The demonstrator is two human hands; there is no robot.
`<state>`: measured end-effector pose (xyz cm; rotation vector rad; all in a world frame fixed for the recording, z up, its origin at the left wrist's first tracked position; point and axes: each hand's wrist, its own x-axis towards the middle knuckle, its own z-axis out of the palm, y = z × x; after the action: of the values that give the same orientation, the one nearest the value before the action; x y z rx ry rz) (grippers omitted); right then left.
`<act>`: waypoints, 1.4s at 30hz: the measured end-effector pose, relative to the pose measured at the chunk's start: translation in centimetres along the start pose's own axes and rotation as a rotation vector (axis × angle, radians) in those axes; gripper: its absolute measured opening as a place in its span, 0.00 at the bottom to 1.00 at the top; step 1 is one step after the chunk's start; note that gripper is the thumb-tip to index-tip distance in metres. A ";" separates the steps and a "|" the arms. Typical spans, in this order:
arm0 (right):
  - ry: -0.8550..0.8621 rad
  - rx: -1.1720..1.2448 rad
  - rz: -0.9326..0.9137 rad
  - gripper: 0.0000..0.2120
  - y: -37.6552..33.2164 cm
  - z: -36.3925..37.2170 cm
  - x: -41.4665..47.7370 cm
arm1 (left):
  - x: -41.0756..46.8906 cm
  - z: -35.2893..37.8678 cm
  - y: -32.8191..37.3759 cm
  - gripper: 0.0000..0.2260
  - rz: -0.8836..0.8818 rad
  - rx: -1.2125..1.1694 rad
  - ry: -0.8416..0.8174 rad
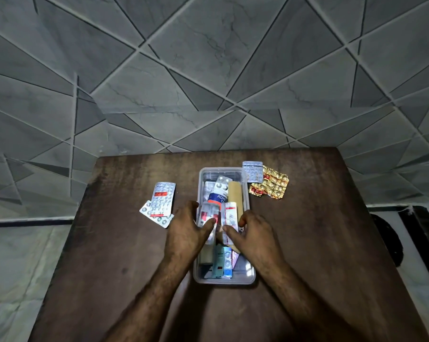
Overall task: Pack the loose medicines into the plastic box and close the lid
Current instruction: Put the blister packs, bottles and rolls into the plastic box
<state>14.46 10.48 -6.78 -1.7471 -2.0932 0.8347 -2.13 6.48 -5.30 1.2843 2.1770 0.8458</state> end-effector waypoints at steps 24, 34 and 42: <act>-0.007 0.009 0.400 0.20 7.7 -2.9 11.2 | 4.4 2.0 -5.8 0.26 -0.187 0.359 -0.278; 0.003 0.083 0.393 0.16 7.6 -3.0 11.1 | 5.7 3.3 -9.1 0.22 -0.230 0.235 -0.218; 0.086 0.340 0.549 0.16 8.7 -2.0 12.6 | 4.4 1.1 -6.1 0.14 -0.219 0.146 -0.132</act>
<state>19.69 23.94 -12.17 -2.1308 -1.3205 1.1494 -7.03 8.44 -10.81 1.1070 2.2551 0.5097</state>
